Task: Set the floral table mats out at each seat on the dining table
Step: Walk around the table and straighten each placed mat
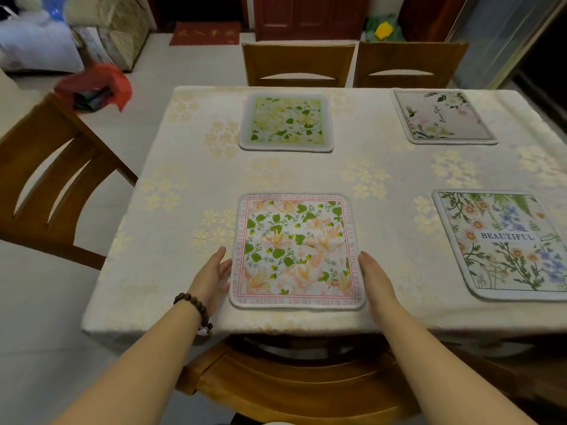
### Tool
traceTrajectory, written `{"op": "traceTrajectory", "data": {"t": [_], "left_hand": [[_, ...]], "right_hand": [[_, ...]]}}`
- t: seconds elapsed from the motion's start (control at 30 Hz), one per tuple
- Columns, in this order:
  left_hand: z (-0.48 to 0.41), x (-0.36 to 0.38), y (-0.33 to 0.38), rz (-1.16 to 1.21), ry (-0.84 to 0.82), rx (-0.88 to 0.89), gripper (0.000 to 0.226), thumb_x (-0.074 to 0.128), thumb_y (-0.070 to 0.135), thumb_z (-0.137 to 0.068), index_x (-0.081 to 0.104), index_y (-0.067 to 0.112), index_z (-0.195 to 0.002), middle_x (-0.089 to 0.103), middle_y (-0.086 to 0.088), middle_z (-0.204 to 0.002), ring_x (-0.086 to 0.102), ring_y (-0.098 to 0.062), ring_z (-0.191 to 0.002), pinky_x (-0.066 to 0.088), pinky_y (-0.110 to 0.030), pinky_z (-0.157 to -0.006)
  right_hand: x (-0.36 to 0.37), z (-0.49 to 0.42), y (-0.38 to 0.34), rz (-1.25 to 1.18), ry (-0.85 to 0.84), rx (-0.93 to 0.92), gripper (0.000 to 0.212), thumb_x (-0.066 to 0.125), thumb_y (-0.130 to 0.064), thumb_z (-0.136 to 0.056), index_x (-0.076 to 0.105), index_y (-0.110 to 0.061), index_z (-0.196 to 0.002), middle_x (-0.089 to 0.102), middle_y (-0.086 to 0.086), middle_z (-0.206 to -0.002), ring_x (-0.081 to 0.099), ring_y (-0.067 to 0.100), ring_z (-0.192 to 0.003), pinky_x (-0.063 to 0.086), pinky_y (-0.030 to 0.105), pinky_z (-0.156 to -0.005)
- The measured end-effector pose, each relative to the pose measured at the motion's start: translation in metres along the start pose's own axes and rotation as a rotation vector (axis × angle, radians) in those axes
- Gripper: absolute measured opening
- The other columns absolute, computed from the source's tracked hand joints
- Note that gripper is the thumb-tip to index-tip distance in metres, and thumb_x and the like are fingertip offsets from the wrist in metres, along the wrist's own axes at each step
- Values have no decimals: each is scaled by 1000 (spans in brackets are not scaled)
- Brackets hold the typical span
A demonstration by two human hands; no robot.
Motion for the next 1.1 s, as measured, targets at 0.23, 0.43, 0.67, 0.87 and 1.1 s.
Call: {"op": "traceTrajectory", "data": {"t": [0.23,0.43,0.67,0.87,1.1], "left_hand": [[-1,4,2,20,-22,-6,60,41,49,-96,25,26,-148,52,-1,-126,61,-4,-84,47,-26,-58],[-4,9,8,5,-6,4,61,41,49,-96,26,23,-148,59,4,-101,68,-6,-70,52,-25,-48],[-10,11,14,7,0,2,61,40,52,-95,24,27,-149,60,2,-113,60,-5,-82,46,-28,-60],[-9,10,10,36,-9,35,51,40,48,-96,37,26,-142,52,-1,-127,62,-4,-89,45,-26,-68],[-3,-5,12,97,165,179,51,43,43,-96,42,20,-141,44,-5,-146,40,-19,-133,33,-38,-107]], "right_hand": [[3,1,-9,27,-19,-38,44,36,-40,-98,55,-14,-128,66,5,-121,66,21,-106,53,38,-84],[9,-5,-20,19,-23,-20,45,34,-41,-99,51,-19,-135,62,5,-128,60,26,-116,46,48,-101],[9,-9,-24,12,-8,-11,50,39,-43,-98,41,-22,-144,55,1,-136,54,25,-122,41,45,-103],[5,-12,-22,73,-3,-36,50,38,-42,-98,43,-18,-142,54,3,-139,53,24,-124,41,44,-104],[22,-2,-38,-38,23,-146,48,42,-41,-96,45,-23,-141,48,-1,-145,48,20,-130,41,46,-106]]}}
Point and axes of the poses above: each hand's wrist, its own z-axis away from the middle knuckle, its own x-axis out of the palm, y = z × x, the point moved 1 cm from there along -z, towards the middle knuckle
